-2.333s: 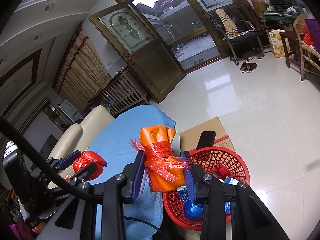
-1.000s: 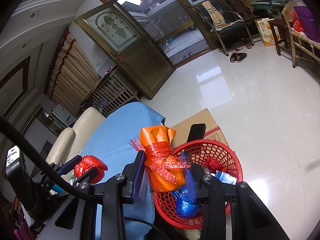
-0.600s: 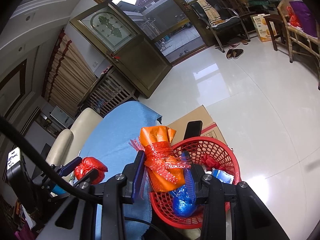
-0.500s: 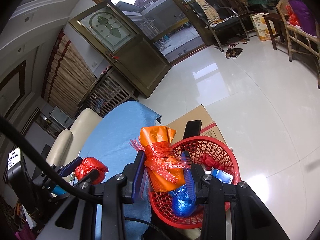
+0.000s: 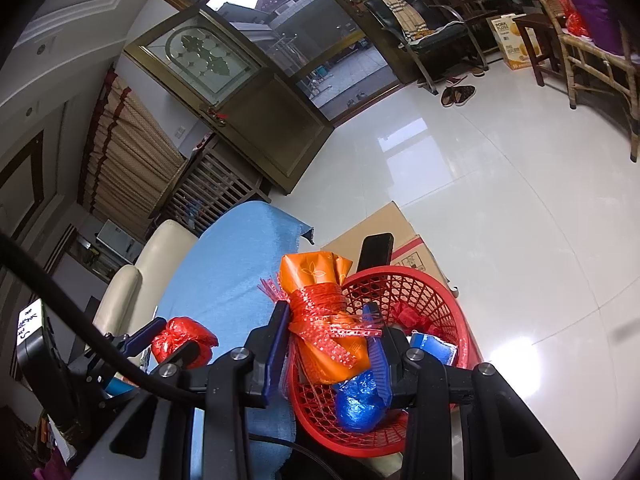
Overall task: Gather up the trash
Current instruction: 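Lower the red bag with the left gripper while the right gripper lowers the orange bag into the basket, then open both grippers to drop the red and orange bags into the wastebasket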
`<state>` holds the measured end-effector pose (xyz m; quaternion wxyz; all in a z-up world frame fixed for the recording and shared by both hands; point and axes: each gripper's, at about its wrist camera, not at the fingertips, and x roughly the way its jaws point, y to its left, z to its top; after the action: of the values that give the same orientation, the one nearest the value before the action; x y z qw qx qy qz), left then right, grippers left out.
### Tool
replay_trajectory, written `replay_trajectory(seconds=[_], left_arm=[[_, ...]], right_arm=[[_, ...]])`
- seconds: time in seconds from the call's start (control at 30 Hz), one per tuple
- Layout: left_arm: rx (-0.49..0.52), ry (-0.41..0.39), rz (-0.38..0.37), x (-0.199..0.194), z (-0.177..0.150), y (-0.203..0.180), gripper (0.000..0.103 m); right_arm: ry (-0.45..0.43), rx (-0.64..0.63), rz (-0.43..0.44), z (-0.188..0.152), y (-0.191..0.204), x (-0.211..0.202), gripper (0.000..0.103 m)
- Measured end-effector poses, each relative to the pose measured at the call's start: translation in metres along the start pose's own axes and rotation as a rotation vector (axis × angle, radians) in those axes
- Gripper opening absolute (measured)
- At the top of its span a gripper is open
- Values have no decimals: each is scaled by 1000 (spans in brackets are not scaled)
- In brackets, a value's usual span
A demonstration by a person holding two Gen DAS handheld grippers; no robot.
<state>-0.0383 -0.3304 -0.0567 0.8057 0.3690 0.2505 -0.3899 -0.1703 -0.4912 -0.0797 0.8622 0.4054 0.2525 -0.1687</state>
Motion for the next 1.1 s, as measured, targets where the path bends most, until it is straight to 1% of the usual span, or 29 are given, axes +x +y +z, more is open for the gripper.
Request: replay_trajectory(seconds=[0.3, 0.67, 1.03, 1.1], left_arm=[[13, 8, -17, 8, 4, -11, 52], [3, 26, -41, 19, 10, -12, 52], [-30, 23, -128, 30, 14, -11, 53], [-35, 25, -151, 32, 15, -11, 55]], right_arm=[[4, 28, 3, 1, -11, 2, 40], [28, 54, 7, 2, -23, 8, 40], [41, 89, -8, 3, -39, 15, 41], [46, 96, -9, 2, -41, 17, 41]])
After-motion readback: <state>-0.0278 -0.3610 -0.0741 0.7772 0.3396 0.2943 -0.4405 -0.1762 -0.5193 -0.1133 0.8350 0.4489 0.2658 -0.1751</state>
